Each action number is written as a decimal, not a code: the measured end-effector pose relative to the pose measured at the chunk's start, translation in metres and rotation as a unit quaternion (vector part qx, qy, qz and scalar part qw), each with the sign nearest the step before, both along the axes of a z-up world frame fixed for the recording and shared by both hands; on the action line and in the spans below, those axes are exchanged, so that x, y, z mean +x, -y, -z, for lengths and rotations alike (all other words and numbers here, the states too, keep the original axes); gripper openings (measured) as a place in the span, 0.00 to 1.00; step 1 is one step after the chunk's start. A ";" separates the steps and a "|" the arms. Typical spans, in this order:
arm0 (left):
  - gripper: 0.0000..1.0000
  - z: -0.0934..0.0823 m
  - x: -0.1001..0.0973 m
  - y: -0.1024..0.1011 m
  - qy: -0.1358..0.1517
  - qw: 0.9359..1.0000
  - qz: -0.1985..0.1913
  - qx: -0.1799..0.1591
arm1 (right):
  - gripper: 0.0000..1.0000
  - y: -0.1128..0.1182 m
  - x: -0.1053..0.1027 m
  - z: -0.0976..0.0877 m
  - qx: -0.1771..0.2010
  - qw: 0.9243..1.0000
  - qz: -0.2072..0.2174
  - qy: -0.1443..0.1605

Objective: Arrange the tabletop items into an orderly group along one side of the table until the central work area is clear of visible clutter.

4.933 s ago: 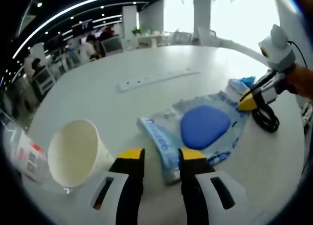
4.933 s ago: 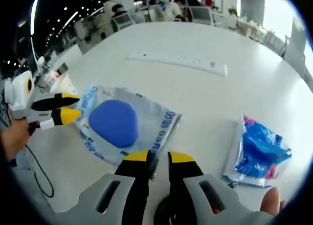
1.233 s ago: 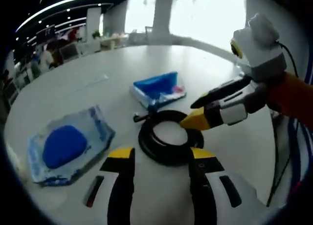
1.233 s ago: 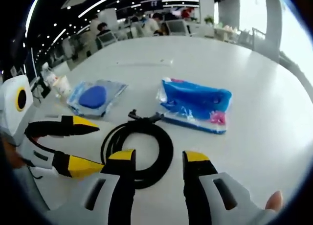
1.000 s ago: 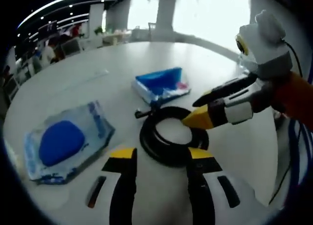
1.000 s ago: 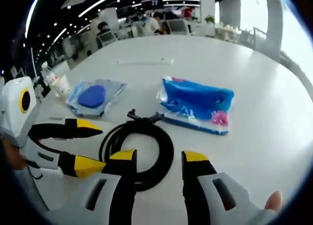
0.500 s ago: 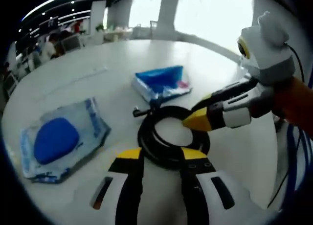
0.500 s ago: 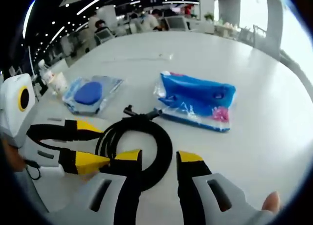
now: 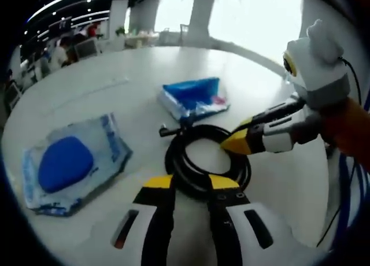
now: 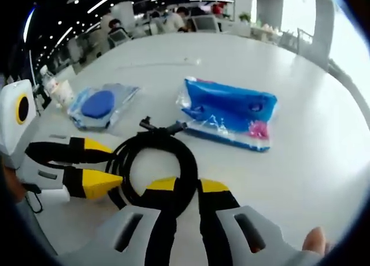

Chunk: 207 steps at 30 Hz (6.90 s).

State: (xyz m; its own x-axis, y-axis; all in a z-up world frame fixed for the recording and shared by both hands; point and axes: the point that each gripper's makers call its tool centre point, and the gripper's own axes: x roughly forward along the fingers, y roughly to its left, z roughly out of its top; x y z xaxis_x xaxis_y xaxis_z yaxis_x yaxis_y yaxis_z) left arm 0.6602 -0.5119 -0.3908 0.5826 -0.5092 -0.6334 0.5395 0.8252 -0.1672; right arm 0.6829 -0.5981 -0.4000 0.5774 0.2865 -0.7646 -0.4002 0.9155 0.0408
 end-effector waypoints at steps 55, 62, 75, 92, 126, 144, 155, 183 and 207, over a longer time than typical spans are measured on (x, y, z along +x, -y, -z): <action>0.09 -0.005 -0.062 -0.040 -0.011 1.000 0.001 0.023 | 0.05 -0.035 -0.062 -0.013 0.032 0.999 -0.011 -0.017; 0.10 0.001 -0.059 -0.038 -0.023 0.999 0.004 0.029 | 0.06 -0.032 -0.062 -0.005 0.026 0.999 -0.009 -0.031; 0.10 0.001 -0.056 -0.038 -0.019 0.999 0.007 0.025 | 0.07 -0.031 -0.059 -0.003 0.014 0.999 -0.010 -0.032; 0.31 -0.058 -0.028 -0.044 0.052 0.999 -0.004 -0.001 | 0.19 -0.021 -0.041 -0.048 0.042 0.998 0.010 0.035; 0.25 -0.049 0.096 0.032 0.037 0.998 0.021 0.048 | 0.23 0.089 0.076 -0.062 0.008 0.995 0.063 0.076; 0.20 -0.019 0.118 0.033 0.005 0.999 -0.003 0.041 | 0.21 0.084 0.100 -0.032 0.008 0.997 0.044 0.060; 0.09 -0.016 0.117 0.040 -0.003 1.000 0.001 0.028 | 0.06 0.080 0.101 -0.025 0.000 0.998 0.034 0.057; 0.06 -0.040 0.079 0.006 0.012 0.999 0.010 0.044 | 0.02 0.042 0.069 -0.052 0.006 0.998 0.005 0.070; 0.06 -0.016 0.066 0.003 -0.007 0.998 0.019 0.061 | 0.02 0.037 0.059 -0.029 0.007 0.999 0.000 0.050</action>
State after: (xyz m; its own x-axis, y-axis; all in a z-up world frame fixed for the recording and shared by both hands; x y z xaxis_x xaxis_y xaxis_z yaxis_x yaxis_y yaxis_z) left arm 0.7260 -0.5145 -0.3749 0.5547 -0.4486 -0.7007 0.5688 0.8191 -0.0741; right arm 0.7422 -0.6353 -0.3714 0.6504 0.2959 -0.6996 -0.4025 0.9153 0.0129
